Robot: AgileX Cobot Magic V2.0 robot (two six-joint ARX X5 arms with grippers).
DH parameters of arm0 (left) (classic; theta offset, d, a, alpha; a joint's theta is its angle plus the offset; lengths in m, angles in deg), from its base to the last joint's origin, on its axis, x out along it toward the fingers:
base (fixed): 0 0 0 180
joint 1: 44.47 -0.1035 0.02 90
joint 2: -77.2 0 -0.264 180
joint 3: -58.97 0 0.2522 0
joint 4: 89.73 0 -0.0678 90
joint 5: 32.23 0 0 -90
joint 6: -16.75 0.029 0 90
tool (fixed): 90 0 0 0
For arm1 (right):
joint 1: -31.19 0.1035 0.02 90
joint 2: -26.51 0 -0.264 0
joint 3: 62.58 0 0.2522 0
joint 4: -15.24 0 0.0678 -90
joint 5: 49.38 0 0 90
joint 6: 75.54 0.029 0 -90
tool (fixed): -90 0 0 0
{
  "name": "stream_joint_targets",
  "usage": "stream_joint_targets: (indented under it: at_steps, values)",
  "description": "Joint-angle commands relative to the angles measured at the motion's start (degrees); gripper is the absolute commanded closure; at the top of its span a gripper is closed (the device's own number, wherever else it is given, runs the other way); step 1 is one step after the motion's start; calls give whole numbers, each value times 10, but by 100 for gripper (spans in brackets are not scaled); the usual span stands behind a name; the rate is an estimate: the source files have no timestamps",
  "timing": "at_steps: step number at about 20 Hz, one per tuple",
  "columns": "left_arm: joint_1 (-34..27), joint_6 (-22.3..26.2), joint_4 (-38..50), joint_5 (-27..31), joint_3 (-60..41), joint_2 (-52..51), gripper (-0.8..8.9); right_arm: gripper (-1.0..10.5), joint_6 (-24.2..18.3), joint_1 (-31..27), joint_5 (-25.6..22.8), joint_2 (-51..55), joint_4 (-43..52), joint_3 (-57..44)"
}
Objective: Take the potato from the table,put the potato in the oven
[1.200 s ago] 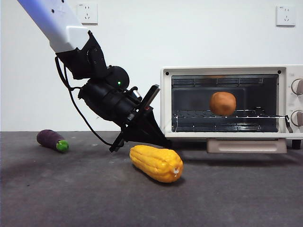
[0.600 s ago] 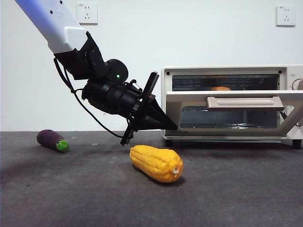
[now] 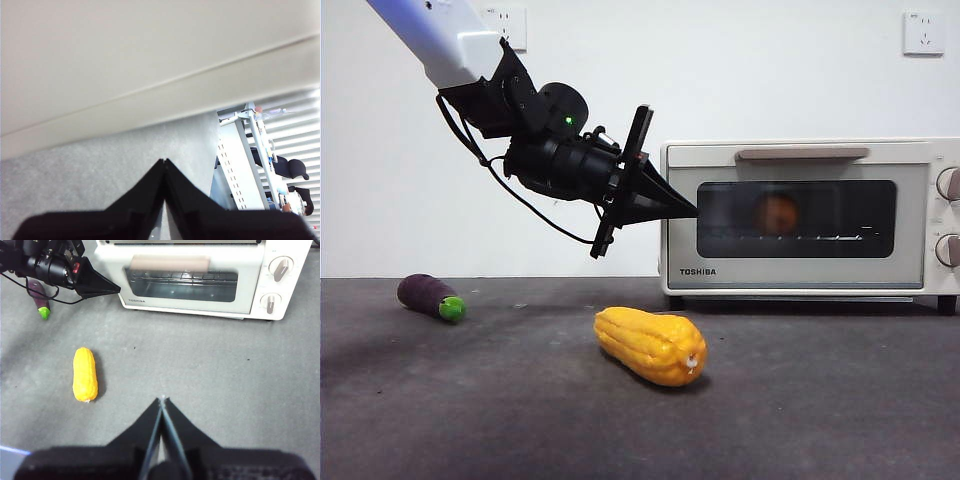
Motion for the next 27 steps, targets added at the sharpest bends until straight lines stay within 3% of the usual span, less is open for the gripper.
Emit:
stream_joint_targets:
  at_steps: [1, 5, 9, 12, 15, 21, 24, 27]
  values:
    - [-1, -7, 1, -3, 7, 3, 821, 946, 0, 0, 0, 0, 17, 2]
    - [-1, -21, 1, -7, 23, 3, 821, 946, 0, 0, -4, 0, 32, 2]
    - [-1, -28, -1, -61, 24, -8, 821, 946, 1, 0, -49, 0, 36, 2]
    - [-1, -17, -21, -80, 24, -32, 821, 946, 9, 0, -49, -1, 28, 2]
    - [0, 60, -82, -73, 24, -72, 821, 946, 9, 0, -49, -3, -3, 2]
    - [6, 300, -322, -13, 24, -184, 820, 946, 10, 0, -49, -12, -94, 2]
    - [6, 375, -414, -13, 24, -242, 818, 946, 9, 0, -50, -15, -97, 2]
    - [6, 405, -464, -13, 24, -304, 818, 946, 9, 0, -50, -20, -97, 2]
